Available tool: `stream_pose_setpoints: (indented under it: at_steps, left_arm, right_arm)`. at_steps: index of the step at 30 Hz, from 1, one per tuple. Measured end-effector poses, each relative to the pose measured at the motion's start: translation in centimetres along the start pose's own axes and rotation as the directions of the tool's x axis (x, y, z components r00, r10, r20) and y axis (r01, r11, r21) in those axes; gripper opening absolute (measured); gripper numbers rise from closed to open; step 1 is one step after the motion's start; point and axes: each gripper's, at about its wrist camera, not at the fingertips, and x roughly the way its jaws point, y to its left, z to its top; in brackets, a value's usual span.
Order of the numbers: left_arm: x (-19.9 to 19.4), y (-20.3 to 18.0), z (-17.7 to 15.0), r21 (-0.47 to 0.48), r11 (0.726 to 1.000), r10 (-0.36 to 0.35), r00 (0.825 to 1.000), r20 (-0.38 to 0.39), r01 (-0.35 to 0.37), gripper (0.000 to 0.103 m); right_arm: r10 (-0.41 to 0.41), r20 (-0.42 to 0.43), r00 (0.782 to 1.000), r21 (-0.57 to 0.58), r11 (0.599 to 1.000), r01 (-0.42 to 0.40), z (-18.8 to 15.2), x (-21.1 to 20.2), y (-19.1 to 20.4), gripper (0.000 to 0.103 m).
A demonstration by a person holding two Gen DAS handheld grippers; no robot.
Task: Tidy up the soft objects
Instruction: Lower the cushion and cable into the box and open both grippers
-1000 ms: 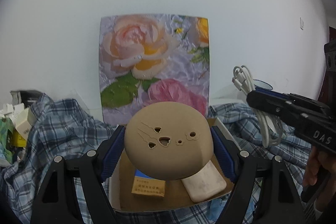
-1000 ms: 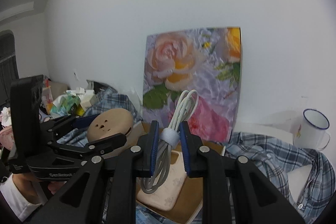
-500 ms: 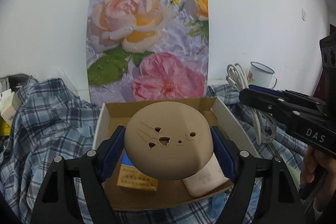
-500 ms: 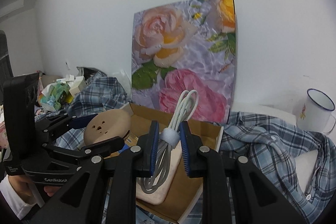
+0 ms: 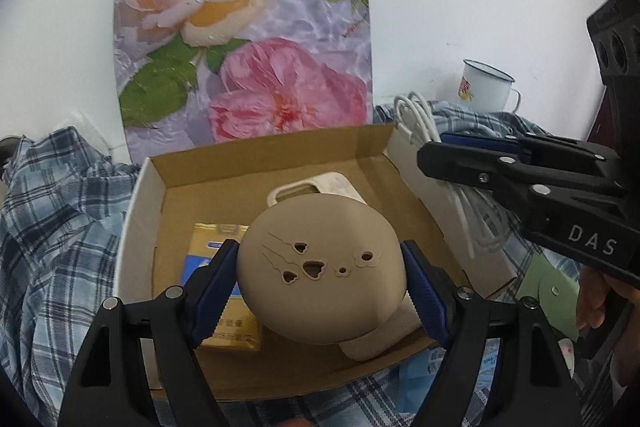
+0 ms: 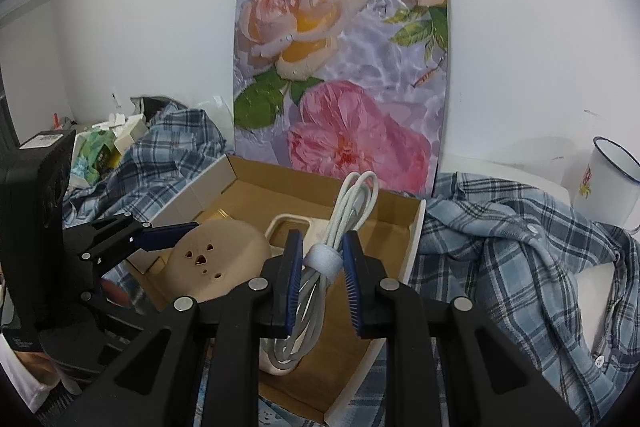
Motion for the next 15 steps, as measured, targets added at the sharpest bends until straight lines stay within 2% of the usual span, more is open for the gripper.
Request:
stream_pose_setpoints:
  at_steps: [5,13,15]
  left_arm:
    - [0.8,0.0,-0.2,-0.012,0.999,-0.033,0.999,-0.026,0.032,0.081]
    - [1.3,0.2,-0.5,-0.023,0.999,-0.046,0.998,-0.049,0.045,0.082]
    - [1.4,0.1,-0.4,-0.024,0.999,-0.049,0.997,-0.054,0.047,0.087]
  right_arm:
    - [-0.012,-0.038,0.999,0.003,1.0,0.012,-0.5,0.9,-0.5,0.02]
    - [-0.018,-0.079,0.997,-0.002,1.0,0.018,-0.8,1.9,-0.6,0.02]
    - [-0.026,-0.079,0.997,-0.002,1.0,0.026,-0.9,1.9,-0.6,0.02]
